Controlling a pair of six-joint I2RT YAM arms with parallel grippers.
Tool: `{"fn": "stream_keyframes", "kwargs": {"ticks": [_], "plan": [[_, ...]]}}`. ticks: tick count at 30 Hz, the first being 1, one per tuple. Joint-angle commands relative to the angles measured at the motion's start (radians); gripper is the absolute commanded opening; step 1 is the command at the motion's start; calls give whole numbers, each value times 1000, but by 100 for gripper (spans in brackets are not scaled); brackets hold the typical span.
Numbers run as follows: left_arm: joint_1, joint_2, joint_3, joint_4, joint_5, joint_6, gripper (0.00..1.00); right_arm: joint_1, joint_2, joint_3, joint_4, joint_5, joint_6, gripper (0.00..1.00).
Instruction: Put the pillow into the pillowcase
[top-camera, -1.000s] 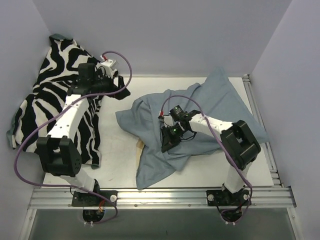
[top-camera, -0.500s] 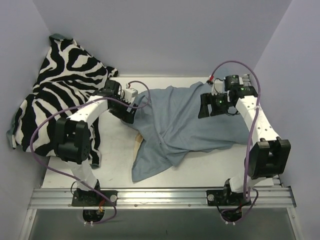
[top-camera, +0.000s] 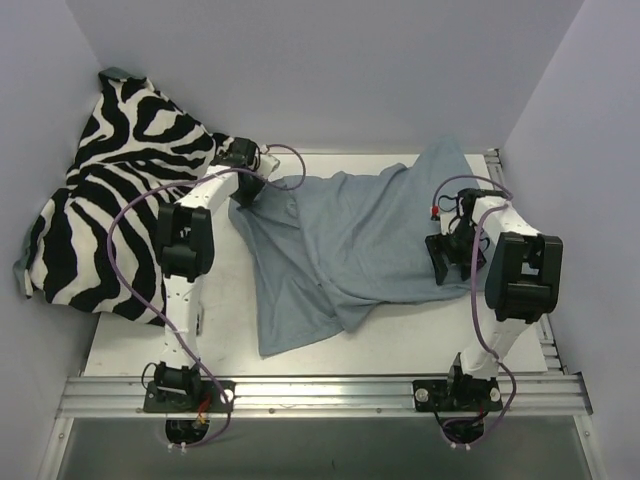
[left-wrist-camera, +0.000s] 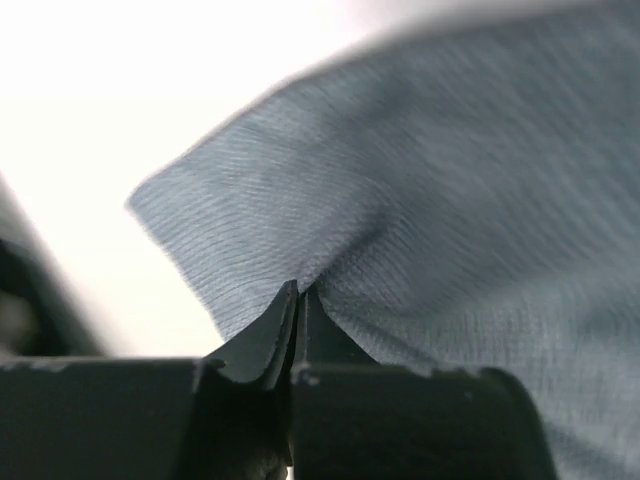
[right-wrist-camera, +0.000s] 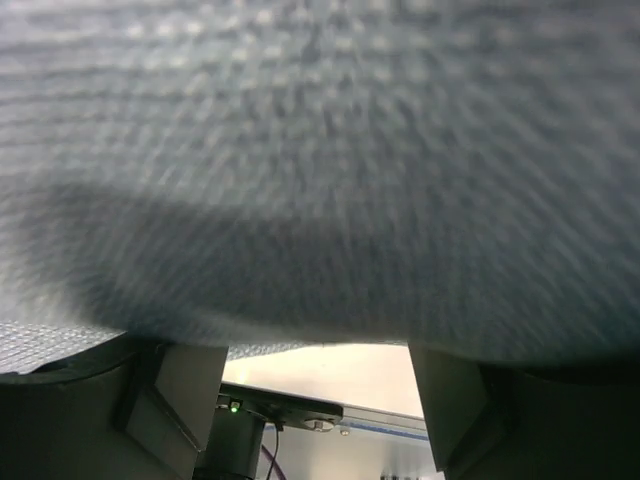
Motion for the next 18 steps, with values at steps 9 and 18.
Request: {"fn": "stream_keyframes", "kwargs": {"ticks": [9,18], "plan": [[113,54,543,-12,99,41,83,159,106,151,22,-191,156,71],[127,-634,-310,-162,624,291,92,49,-162,139,-10,-333,54,100]]}}
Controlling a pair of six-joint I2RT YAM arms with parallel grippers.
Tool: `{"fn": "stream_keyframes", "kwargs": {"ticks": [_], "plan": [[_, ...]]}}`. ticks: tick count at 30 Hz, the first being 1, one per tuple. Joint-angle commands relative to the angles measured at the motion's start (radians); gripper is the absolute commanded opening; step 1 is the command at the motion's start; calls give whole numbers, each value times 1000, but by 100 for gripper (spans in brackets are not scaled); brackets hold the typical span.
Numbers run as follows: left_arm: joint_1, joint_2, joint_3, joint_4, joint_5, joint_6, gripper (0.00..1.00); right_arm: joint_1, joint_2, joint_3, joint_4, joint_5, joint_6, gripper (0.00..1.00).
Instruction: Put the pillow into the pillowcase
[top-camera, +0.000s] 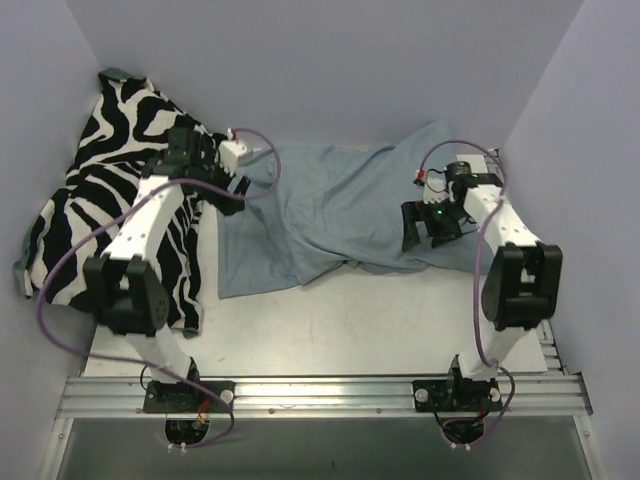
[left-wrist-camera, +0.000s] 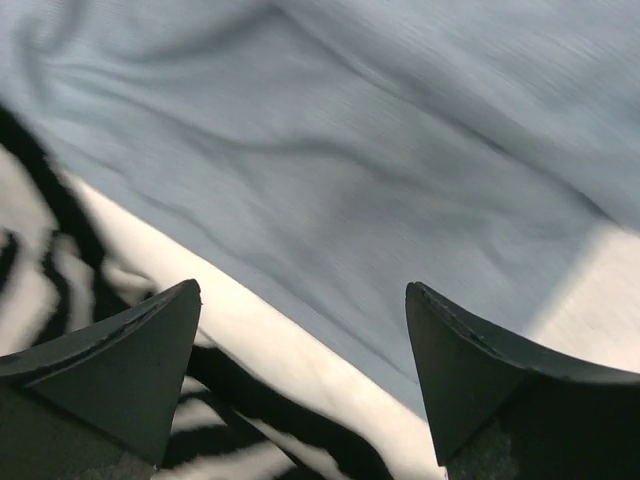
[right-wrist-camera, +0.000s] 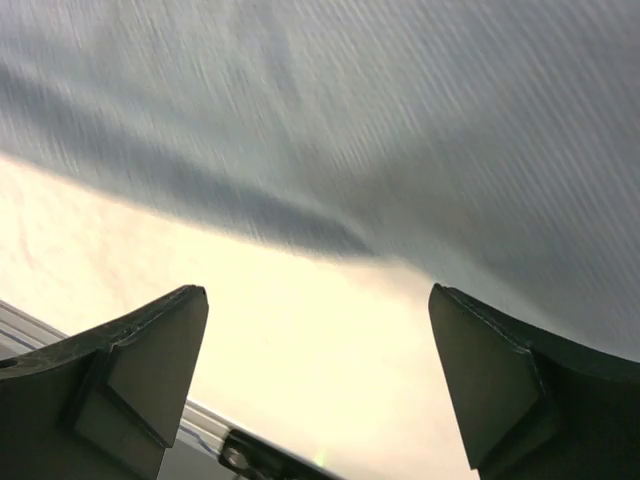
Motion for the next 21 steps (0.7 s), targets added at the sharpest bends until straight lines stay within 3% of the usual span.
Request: {"fn": "stream_keyframes", "kwargs": {"ticks": [1,5,7,13,21], "plan": [[-24,-245,-309,-128,204,163,92,-102,-237,-107,-96,5,-151,100],[-48,-385,-555,-128,170,185,97,-184,-436,-260,-113,244,-380,100],[-65,-420,-621,-117,155,170,97,-280,-453,-285,-105,274,-448,100],[-80,-465,-789,-13,81,145,98,-481,-332,-253,-73,227,-537,100],[-137,-376,-859,160,-103,148,97,-483,-113,-241,111,138,-482,100]]}}
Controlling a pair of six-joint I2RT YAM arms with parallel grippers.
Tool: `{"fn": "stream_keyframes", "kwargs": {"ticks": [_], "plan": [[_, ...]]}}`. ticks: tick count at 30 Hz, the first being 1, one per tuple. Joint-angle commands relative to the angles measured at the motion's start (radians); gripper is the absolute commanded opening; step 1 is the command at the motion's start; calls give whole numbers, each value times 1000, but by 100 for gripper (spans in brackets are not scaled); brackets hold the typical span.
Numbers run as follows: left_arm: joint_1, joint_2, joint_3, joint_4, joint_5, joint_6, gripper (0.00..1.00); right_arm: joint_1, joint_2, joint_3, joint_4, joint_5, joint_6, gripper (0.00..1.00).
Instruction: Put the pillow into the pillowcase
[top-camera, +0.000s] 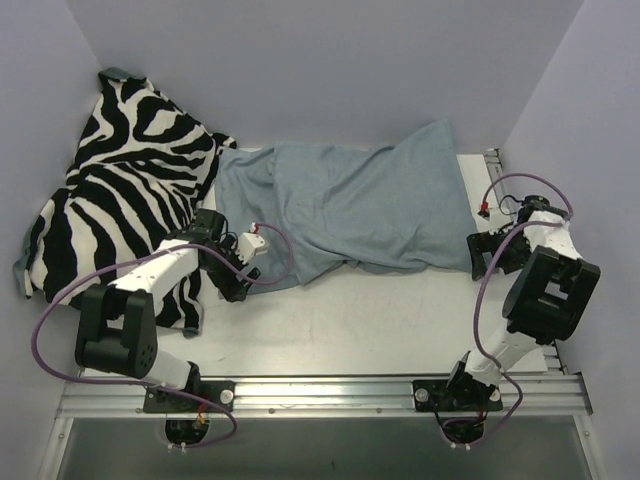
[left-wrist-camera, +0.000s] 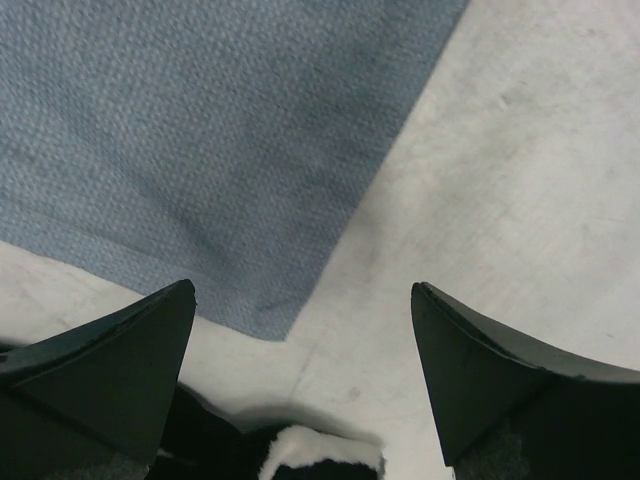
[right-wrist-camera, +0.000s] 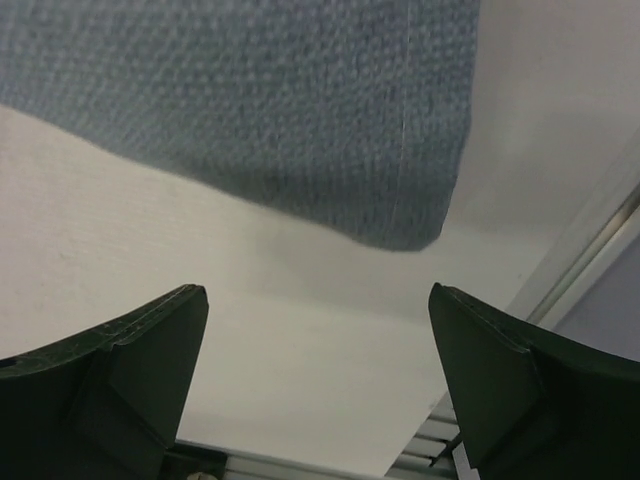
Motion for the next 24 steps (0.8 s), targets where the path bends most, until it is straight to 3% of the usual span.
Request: {"fn": "stream_keyframes", "kwargs": {"ticks": [1,3,5,7,9,10,11,12,16,24], "plan": [[-37,44,-18,171,-90,25,97,15,47,10,72,-47,14,99],[-61,97,-13,206,-139,28,97,25,93,14,101,-48,40,96],[-64,147,5,240,-165,39,97,25,138,34,103,-68,60,82],[-64,228,26,246,-191,48,97,27,156,42,95,-78,72,60],[-57,272,54,233,-207,72,79,18,164,48,80,-104,80,44],[-52,276,62,208,-194,80,60,12,153,51,74,-120,89,27],[-46,262,78,193,-161,82,47,3,146,62,48,-169,97,18],[-32,247,86,164,-133,76,37,-16,135,69,36,-188,119,3],[-14,133,126,84,-26,49,1,-89,23,106,-32,-315,146,0],[26,-112,304,29,66,-115,0,-231,-185,302,-237,-579,175,0]]}}
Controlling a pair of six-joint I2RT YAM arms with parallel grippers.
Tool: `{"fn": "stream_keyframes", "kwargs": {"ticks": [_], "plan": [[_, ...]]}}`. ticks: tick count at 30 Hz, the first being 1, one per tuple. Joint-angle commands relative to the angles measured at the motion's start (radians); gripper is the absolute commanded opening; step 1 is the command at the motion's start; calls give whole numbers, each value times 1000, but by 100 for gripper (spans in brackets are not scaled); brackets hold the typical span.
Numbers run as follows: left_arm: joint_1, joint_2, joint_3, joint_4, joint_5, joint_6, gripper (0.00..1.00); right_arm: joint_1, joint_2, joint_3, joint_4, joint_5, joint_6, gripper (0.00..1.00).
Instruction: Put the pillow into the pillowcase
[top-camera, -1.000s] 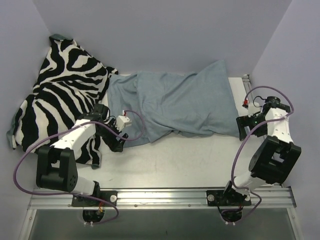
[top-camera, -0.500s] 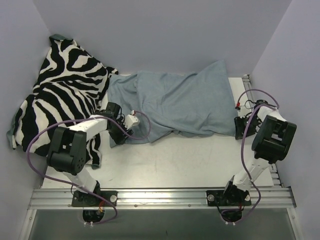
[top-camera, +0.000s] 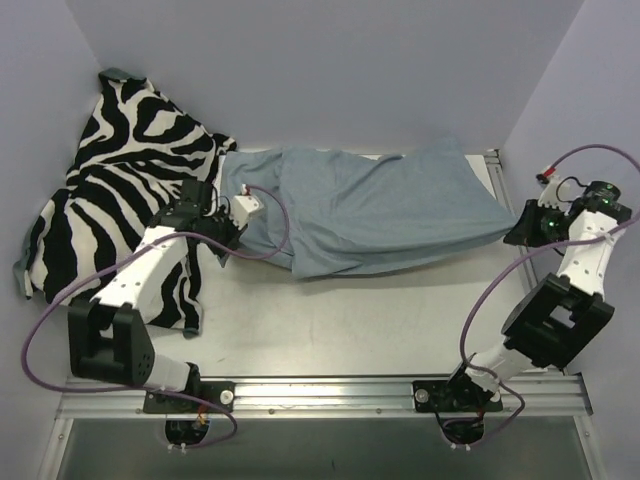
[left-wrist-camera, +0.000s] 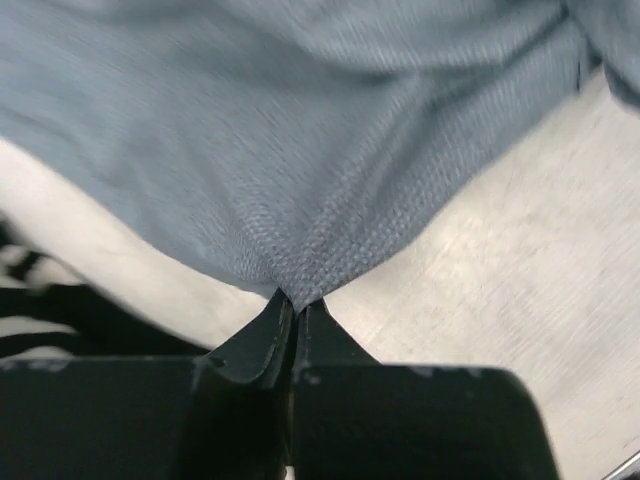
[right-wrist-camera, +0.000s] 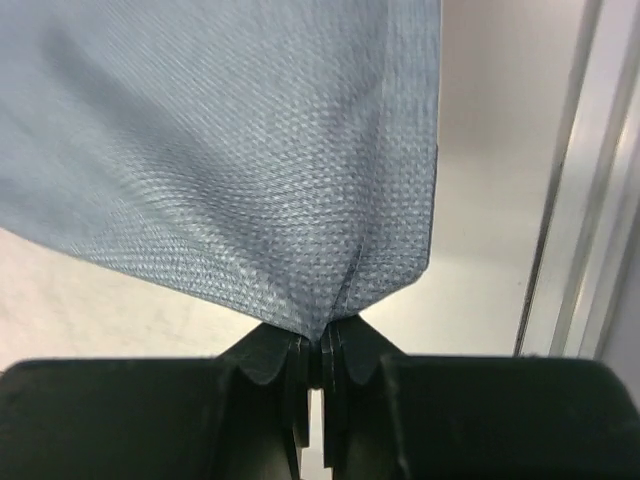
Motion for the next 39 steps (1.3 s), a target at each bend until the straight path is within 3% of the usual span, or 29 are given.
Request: {"fn": "stream_keyframes", "kwargs": {"ticks": [1,7,10,13,15,17,19,21,23,24,26,28,33,34,36,37,38,39], "plan": [[34,-126,147,-20,84,-94,0,-71,-143,130,-149,-193,51,0],[157,-264,355,115,96,-377,0,-189,-242,415,-150,-377,277,0],[181,-350,421,172,67,-443,0,-333,-257,593,-140,-466,415,0],[212,-428,489,230,27,-461,0,-505,-266,688,-28,-593,628,0],[211,-460,524,270,-10,-460,0,-592,-304,658,189,-623,820,0],[211,-459,544,292,-51,-458,0,-607,-327,615,300,-603,849,0],[212,-445,554,319,-83,-444,0,-575,-367,549,390,-560,873,0],[212,-422,518,364,-77,-421,0,-448,-392,482,380,-462,819,0],[211,-369,495,388,-65,-421,0,-319,-392,439,261,-317,641,0],[211,-346,486,398,-62,-424,0,-177,-389,411,245,-176,604,0],[206,-273,453,456,-50,-437,0,-46,-374,355,247,-47,521,0],[195,-180,414,514,-68,-421,0,110,-317,284,292,162,474,0],[118,107,493,577,-162,-354,0,281,-43,297,431,538,401,0],[117,235,600,526,-178,-337,1,316,14,386,414,664,387,9],[117,389,826,356,-263,-329,27,347,195,527,330,783,335,42],[120,509,1033,194,-283,-343,60,350,235,626,236,813,332,85],[122,558,1119,113,-313,-349,69,352,273,653,195,811,325,96],[125,593,1180,50,-326,-358,75,352,269,659,145,807,314,100]]}}
